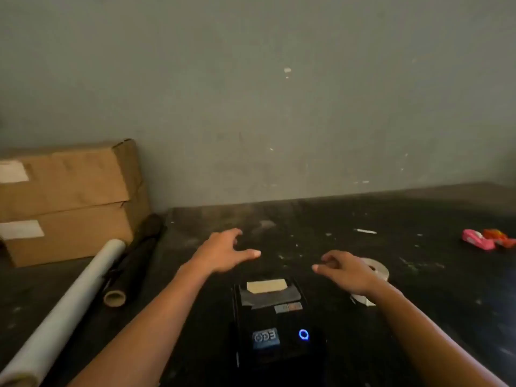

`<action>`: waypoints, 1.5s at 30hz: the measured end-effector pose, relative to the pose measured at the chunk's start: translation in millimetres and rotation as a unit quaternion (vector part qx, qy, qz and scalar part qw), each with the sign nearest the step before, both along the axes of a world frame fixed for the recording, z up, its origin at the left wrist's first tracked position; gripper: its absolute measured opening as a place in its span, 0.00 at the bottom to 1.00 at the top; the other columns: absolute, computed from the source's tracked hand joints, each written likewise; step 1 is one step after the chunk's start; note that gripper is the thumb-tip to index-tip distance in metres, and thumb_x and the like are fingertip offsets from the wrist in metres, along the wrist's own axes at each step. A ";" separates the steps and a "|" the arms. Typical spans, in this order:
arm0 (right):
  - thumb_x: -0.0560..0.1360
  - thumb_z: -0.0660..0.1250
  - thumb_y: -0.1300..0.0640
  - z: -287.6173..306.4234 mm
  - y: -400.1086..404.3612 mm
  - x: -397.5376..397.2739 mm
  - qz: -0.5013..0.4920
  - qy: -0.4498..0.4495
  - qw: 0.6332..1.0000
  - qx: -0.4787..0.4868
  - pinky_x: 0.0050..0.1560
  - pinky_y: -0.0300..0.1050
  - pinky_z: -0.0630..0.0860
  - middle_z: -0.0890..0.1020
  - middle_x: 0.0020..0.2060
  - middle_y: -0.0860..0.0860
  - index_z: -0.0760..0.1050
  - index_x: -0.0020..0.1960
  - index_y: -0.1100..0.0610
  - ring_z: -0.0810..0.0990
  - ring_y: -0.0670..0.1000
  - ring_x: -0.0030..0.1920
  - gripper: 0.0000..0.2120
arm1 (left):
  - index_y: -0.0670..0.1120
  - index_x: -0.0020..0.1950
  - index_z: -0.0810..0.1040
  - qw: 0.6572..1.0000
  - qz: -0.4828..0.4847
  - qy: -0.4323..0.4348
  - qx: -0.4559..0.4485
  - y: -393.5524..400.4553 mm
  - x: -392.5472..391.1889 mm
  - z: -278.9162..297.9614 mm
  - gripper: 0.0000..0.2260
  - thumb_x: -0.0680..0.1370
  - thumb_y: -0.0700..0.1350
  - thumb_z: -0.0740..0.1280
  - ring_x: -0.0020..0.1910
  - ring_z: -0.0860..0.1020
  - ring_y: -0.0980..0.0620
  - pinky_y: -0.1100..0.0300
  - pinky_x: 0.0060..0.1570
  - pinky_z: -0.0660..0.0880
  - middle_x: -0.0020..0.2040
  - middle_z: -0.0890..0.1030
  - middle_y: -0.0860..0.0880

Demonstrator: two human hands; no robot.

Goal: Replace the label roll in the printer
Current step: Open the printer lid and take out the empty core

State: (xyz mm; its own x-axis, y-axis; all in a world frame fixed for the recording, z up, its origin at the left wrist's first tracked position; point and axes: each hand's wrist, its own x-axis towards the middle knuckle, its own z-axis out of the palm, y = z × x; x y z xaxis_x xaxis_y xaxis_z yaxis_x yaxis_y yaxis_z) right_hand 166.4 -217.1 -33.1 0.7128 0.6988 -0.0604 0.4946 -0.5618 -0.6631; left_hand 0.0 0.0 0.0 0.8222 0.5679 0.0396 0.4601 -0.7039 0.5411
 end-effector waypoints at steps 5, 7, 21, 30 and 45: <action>0.73 0.66 0.43 -64.7 -13.7 -25.3 -0.044 0.129 0.991 -0.009 0.60 0.49 0.73 0.77 0.61 0.53 0.66 0.69 0.54 0.76 0.51 0.59 0.29 | 0.46 0.77 0.60 0.982 0.027 0.033 -0.181 -12.3 -25.7 -72.3 0.39 0.72 0.60 0.71 0.69 0.70 0.47 0.54 0.65 0.69 0.74 0.68 0.46; 0.73 0.64 0.42 -90.0 -13.3 -37.8 -0.068 0.158 0.985 0.017 0.63 0.51 0.70 0.74 0.66 0.54 0.64 0.70 0.54 0.73 0.53 0.64 0.29 | 0.49 0.73 0.65 0.964 0.027 0.013 -0.263 -25.4 -38.9 -99.4 0.32 0.73 0.57 0.70 0.69 0.70 0.49 0.57 0.62 0.68 0.71 0.70 0.50; 0.76 0.61 0.43 -162.0 -9.1 -75.5 -0.192 0.331 0.902 0.198 0.62 0.50 0.66 0.73 0.65 0.56 0.68 0.69 0.54 0.72 0.55 0.63 0.25 | 0.51 0.64 0.77 0.889 0.139 -0.088 -0.428 -76.8 -67.0 -175.5 0.25 0.73 0.63 0.66 0.53 0.78 0.60 0.67 0.49 0.73 0.55 0.82 0.56; 0.76 0.61 0.45 -163.3 -11.6 -74.6 -0.187 0.307 0.909 0.213 0.60 0.49 0.67 0.74 0.59 0.52 0.70 0.67 0.56 0.72 0.51 0.58 0.23 | 0.52 0.59 0.79 0.923 0.166 -0.093 -0.335 -87.2 -65.7 -183.8 0.20 0.77 0.63 0.59 0.48 0.77 0.63 0.74 0.39 0.68 0.54 0.82 0.54; 0.77 0.59 0.46 -160.8 -12.8 -70.0 -0.153 0.224 0.945 0.185 0.56 0.51 0.72 0.77 0.53 0.53 0.69 0.58 0.51 0.76 0.53 0.53 0.13 | 0.54 0.45 0.80 0.957 0.195 -0.088 -0.196 -80.4 -62.3 -201.1 0.21 0.75 0.67 0.56 0.47 0.78 0.58 0.55 0.51 0.76 0.49 0.81 0.54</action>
State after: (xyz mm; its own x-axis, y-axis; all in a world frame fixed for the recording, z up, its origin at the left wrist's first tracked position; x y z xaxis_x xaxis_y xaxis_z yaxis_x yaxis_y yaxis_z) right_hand 96.4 -229.9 -193.9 0.8459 0.4960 -0.1962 -0.0302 -0.3227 -0.9460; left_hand -62.3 -80.4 -201.1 0.5445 0.8300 -0.1208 0.5247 -0.2247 0.8211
